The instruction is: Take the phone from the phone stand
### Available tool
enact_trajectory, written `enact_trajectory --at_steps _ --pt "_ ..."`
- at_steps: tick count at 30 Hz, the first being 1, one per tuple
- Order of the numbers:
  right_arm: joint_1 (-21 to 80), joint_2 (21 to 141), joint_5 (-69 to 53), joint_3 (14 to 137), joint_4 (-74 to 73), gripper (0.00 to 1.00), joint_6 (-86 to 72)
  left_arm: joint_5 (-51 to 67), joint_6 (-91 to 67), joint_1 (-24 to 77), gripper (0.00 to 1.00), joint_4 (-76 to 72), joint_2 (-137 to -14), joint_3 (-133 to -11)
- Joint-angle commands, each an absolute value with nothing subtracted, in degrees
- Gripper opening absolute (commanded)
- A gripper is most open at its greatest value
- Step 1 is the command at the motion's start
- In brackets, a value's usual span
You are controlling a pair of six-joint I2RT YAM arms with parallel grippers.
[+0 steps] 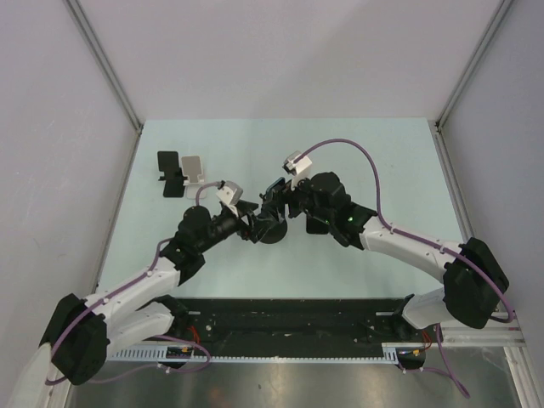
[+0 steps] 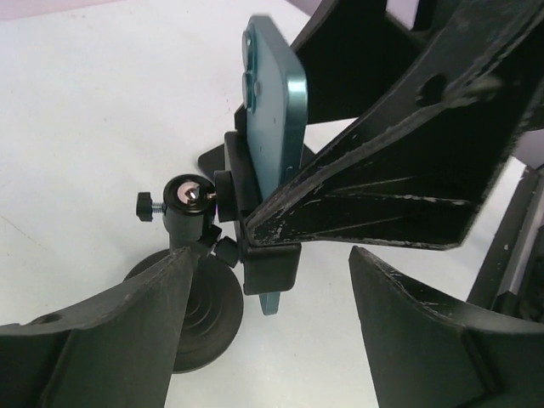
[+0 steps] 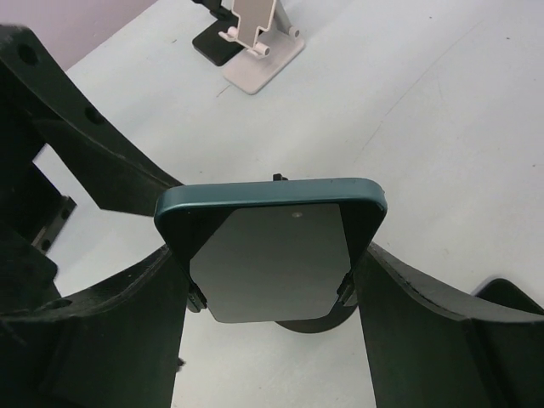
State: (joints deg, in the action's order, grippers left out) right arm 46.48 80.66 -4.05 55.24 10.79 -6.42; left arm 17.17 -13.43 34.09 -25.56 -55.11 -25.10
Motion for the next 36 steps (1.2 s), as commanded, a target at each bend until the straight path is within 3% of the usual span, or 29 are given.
enact_trajectory --at_steps 1,13,16,17,20,36 --pt "47.63 79.19 2.72 55.37 10.81 0.00 -7.91 9.68 -12.31 36.65 0.76 -27.51 -58.17 -27.24" --pt "49.57 79.37 4.57 55.37 8.97 0.00 -8.26 4.66 -16.70 37.71 0.50 -34.01 -59.68 -27.07" --pt "49.39 79.54 4.40 55.37 8.18 0.00 -7.82 3.96 -16.88 37.71 0.33 -34.01 -58.45 -26.63" --pt "49.22 79.45 4.22 55.28 8.09 0.00 -7.65 3.61 -16.88 37.53 0.21 -34.10 -58.19 -26.28" --pt "48.61 79.72 2.99 55.28 7.04 0.00 -7.12 5.26 -17.31 35.87 0.02 -34.10 -57.75 -25.49" --pt "39.47 80.77 -15.45 55.37 4.83 0.00 -0.97 35.94 -19.86 17.58 0.00 -34.28 -59.94 -26.01"
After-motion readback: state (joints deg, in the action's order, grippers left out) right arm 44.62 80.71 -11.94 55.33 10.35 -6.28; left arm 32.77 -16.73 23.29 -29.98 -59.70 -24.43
